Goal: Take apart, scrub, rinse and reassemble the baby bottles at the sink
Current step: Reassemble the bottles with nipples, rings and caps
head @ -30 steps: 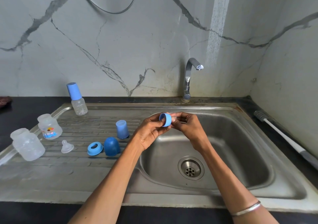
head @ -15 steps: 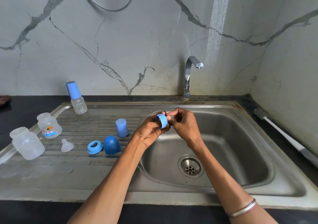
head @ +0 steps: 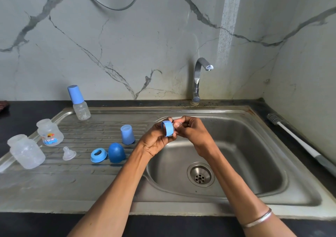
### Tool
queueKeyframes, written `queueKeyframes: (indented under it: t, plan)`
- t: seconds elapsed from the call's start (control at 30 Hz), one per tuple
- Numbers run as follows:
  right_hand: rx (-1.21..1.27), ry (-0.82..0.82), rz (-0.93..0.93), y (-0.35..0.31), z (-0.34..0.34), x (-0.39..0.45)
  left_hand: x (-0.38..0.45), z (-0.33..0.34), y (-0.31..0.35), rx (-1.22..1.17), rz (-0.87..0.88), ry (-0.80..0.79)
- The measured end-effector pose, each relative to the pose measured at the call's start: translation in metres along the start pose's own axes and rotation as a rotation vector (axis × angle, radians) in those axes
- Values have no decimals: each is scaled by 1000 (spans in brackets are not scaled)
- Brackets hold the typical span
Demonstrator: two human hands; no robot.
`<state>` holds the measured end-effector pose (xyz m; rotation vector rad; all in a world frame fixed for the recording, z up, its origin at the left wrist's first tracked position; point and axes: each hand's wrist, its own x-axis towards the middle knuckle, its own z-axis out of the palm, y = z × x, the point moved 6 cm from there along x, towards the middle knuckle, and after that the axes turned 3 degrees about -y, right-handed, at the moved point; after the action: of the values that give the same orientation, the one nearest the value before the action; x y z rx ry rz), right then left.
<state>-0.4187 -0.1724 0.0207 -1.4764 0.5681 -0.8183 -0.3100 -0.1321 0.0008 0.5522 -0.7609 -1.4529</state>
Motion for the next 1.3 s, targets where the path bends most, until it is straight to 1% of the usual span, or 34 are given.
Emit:
queueKeyframes:
  t: [0.1, 0.17, 0.23, 0.33, 0.47, 0.6, 0.73, 0.83, 0.97, 1.13, 1.23, 1.3]
  plan:
    - [-34, 42, -22, -1, -3, 1, 0, -1, 1, -14, 9, 5]
    - [-108, 93, -72, -6, -6, 2, 2, -3, 3, -30, 15, -15]
    - [-166, 96, -106, -10, -7, 2, 1, -2, 7, -13, 19, -27]
    - [-220, 53, -70, -6, -8, 2, -3, 0, 9, 75, 6, 40]
    - [-183, 55, -39, -1, -14, 1, -3, -3, 7, 177, -13, 133]
    - [-229, 112, -82, -5, -18, 1, -4, -10, 8, 284, -38, 183]
    - [-304, 138, -136, -8, -13, 1, -4, -15, 8, 256, -37, 192]
    - [-260, 137, -165, -10, -9, 0, -2, -14, 5, 243, -44, 203]
    - [-174, 89, -195, -12, -2, -2, 0, -17, 4, 232, -37, 244]
    - [-56, 25, -157, -9, -1, -3, 2, -17, 3, 249, -33, 208]
    - [-68, 64, -153, -7, -11, -1, 0, -10, 3, 241, -25, 182]
    - [-72, 95, -143, -5, -15, 0, 0, -9, 3, 211, -10, 193]
